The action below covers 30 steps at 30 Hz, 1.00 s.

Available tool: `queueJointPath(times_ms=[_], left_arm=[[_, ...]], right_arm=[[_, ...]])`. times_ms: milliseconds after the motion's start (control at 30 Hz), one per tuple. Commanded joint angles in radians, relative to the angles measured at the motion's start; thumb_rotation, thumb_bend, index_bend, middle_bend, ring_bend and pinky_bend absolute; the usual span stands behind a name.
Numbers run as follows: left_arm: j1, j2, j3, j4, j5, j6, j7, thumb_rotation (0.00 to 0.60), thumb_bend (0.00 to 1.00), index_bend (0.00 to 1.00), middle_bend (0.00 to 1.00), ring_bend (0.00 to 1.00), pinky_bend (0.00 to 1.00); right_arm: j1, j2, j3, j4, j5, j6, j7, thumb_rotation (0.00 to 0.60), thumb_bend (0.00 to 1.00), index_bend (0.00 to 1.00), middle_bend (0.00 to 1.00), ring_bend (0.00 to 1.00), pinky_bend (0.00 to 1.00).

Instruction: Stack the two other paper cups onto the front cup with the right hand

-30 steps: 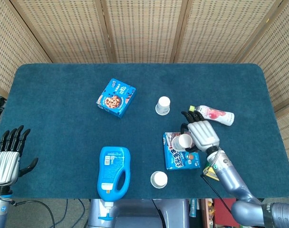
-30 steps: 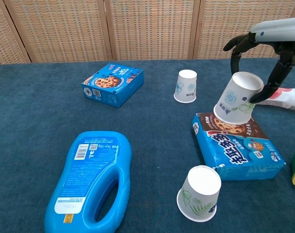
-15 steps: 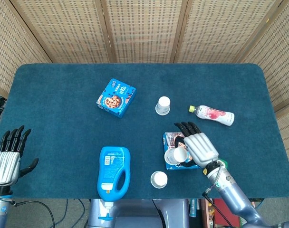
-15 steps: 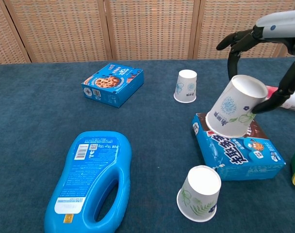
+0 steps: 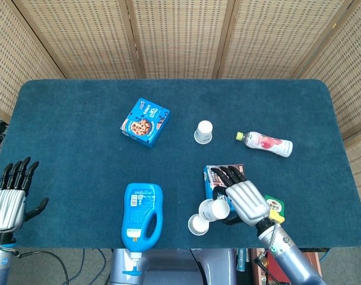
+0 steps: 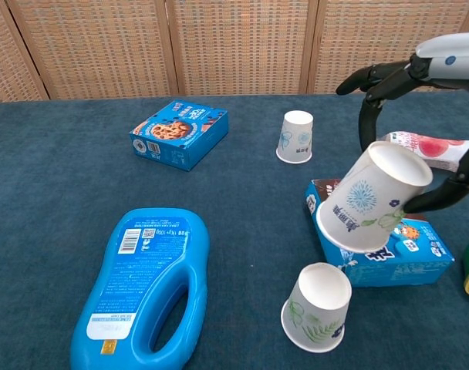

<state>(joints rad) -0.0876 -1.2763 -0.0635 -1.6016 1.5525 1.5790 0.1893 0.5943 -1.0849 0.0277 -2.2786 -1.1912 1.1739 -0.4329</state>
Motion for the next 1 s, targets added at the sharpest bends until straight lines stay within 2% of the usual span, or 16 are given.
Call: queueJointPath(times_ms=[33,767,1000], left_arm=[[0.001,0.0,0.0,-0.001,0.002,0.002,0.001,0.6,0.27,0.0,0.0,0.0,0.0],[0.002,0.004,0.0,-0.003,0.003,0.005,-0.003,0.6,0.27,0.0,0.0,0.0,0.0],[0.002,0.003,0.002,-0.004,0.006,0.005,0.0,0.6,0.27,0.0,0.0,0.0,0.0]], right_arm=[[-0.011,-0.003,-0.009,-0.007,-0.022,-0.004,0.009,0.6,0.13,0.52,0.14,0.0,0.02],[-0.024,-0.113,-0.034,0.028,-0.009,-0.035,-0.058,0.6,0.13,0.52,0.14,0.0,0.02],[-0.026,-0.137,-0.027,0.058,-0.001,-0.036,-0.052,0.6,0.13,0.52,0.14,0.0,0.02]])
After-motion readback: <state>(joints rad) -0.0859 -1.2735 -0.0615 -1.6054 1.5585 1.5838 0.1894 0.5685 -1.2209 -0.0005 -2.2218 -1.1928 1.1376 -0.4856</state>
